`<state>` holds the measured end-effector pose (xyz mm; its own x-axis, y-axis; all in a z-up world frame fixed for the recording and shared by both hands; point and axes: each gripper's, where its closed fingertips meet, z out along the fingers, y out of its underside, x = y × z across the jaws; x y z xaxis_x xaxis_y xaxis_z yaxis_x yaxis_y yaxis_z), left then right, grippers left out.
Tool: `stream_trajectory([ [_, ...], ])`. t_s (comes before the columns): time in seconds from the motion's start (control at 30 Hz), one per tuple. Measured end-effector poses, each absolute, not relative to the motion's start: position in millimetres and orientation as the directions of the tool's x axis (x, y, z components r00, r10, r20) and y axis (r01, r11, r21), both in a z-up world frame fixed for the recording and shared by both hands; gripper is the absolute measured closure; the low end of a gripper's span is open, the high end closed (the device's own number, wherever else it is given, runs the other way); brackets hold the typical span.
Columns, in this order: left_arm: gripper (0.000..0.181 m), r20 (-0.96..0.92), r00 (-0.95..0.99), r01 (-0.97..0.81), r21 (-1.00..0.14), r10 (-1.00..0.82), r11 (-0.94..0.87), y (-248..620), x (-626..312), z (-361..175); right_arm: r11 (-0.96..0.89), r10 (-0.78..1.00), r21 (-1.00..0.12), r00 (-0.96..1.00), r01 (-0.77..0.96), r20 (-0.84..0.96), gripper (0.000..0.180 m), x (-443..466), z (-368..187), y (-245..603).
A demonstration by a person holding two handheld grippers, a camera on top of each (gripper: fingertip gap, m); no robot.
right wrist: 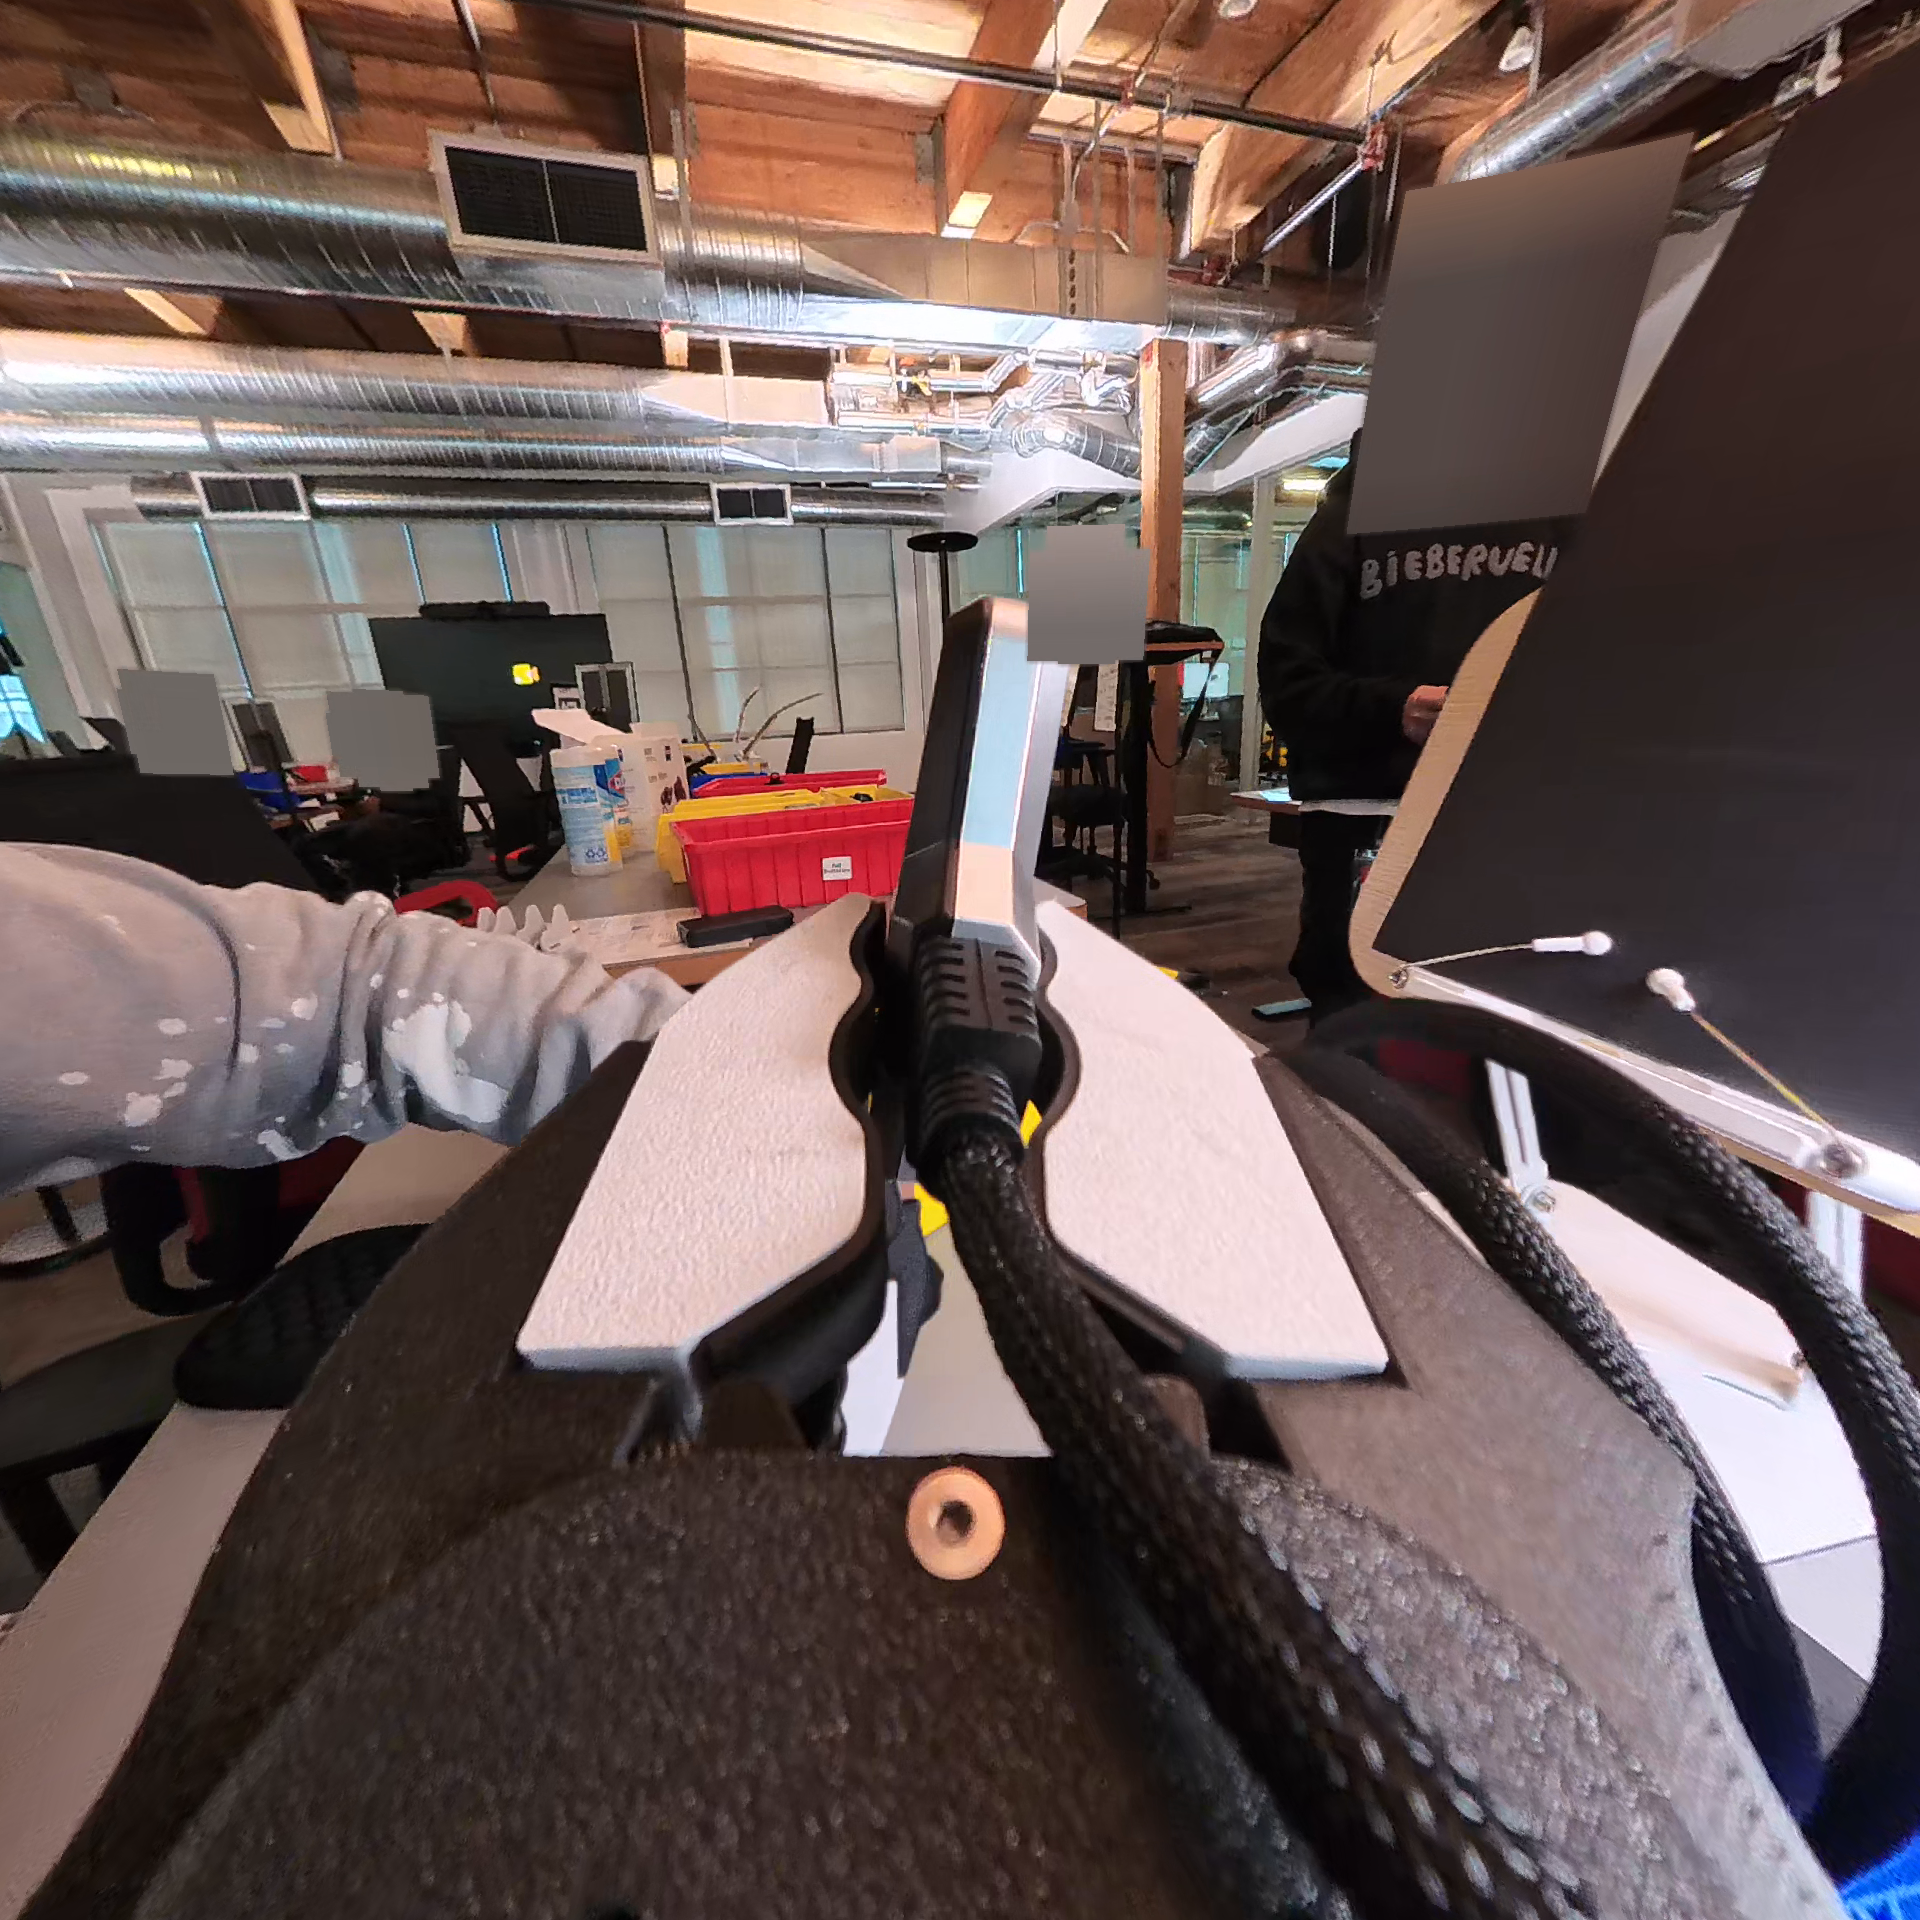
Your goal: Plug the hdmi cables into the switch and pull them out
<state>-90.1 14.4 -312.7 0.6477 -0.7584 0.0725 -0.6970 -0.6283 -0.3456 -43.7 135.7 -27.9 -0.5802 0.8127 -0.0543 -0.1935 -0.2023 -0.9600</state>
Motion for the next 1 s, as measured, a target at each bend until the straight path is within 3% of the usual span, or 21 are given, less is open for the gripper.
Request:
stream_trajectory([
  [0.13,0.167,-0.012,0.710,-0.639,-0.433,-0.704,-0.636,25,-93,-311,-0.199,0.816,-0.962,-0.576,-0.187,-0.057,0.156,-44,-29,138],
  [0.3,0.170,-0.021,0.868,-0.344,-0.745,-0.496,-0.571,45,-109,-254,-0.167,0.820,-0.974,-0.571,-0.156,-0.049,0.156,-49,-34,132],
  [0.4,0.174,-0.067,0.917,-0.259,-0.849,-0.393,-0.460,50,-125,-207,-0.142,0.819,-0.982,-0.572,-0.121,-0.048,0.156,-53,-38,124],
  [0.6,0.174,-0.074,0.937,-0.197,-0.920,-0.341,-0.340,51,-130,-127,-0.097,0.797,-0.993,-0.602,-0.065,-0.038,0.156,-58,-46,103],
  [0.83,0.174,0.114,0.883,-0.023,-0.958,-0.455,-0.285,39,-106,-112,-0.108,0.716,-0.994,-0.694,-0.004,-0.075,0.156,-60,-60,82],
  [1.0,0.174,0.138,0.835,0.005,-0.970,-0.532,-0.244,28,-93,-94,-0.151,0.638,-0.988,-0.759,0.039,-0.128,0.157,-60,-71,72],
])
